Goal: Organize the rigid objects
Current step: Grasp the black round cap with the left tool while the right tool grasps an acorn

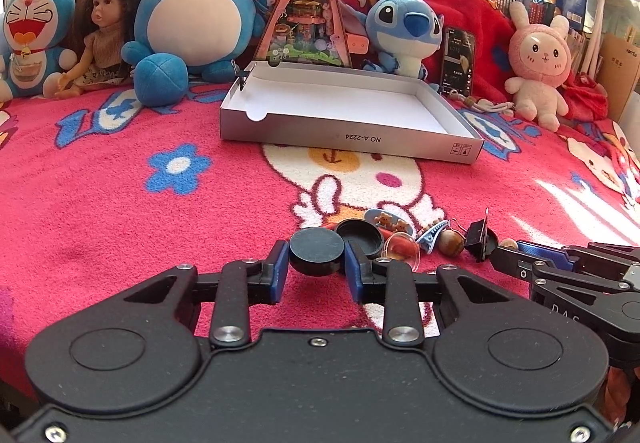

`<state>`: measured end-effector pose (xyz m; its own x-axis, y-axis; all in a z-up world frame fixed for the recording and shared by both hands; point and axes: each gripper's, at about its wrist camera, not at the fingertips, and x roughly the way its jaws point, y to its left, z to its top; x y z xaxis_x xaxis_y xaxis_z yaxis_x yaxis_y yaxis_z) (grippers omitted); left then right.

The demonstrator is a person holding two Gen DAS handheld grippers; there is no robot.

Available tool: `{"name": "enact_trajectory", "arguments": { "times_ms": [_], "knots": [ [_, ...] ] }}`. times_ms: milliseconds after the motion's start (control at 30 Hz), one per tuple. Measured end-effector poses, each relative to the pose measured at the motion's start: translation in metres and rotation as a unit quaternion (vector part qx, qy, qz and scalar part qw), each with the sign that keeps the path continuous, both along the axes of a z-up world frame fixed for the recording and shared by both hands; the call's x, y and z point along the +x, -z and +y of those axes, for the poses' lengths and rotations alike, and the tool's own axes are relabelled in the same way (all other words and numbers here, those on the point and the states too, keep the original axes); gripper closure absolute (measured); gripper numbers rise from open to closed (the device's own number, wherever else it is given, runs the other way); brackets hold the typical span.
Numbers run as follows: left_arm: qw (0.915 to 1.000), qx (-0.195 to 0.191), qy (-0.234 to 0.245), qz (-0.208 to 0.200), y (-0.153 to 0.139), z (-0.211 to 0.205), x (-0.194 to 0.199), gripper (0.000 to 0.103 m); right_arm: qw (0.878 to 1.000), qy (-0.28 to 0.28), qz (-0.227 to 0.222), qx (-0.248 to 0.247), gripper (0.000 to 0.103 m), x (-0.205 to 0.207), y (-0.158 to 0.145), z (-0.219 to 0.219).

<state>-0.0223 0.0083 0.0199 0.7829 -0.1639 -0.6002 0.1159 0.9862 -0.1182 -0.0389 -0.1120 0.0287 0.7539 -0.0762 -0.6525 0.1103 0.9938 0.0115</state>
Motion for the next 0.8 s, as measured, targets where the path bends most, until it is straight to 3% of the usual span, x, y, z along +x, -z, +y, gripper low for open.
{"name": "enact_trajectory", "arguments": {
  "times_ms": [800],
  "knots": [
    [0.9992,-0.024,0.010,-0.032,-0.021,-0.002,0.002,0.074,0.999,0.034,-0.018,0.020,0.080,0.006,-0.015,-0.014]
  ]
}}
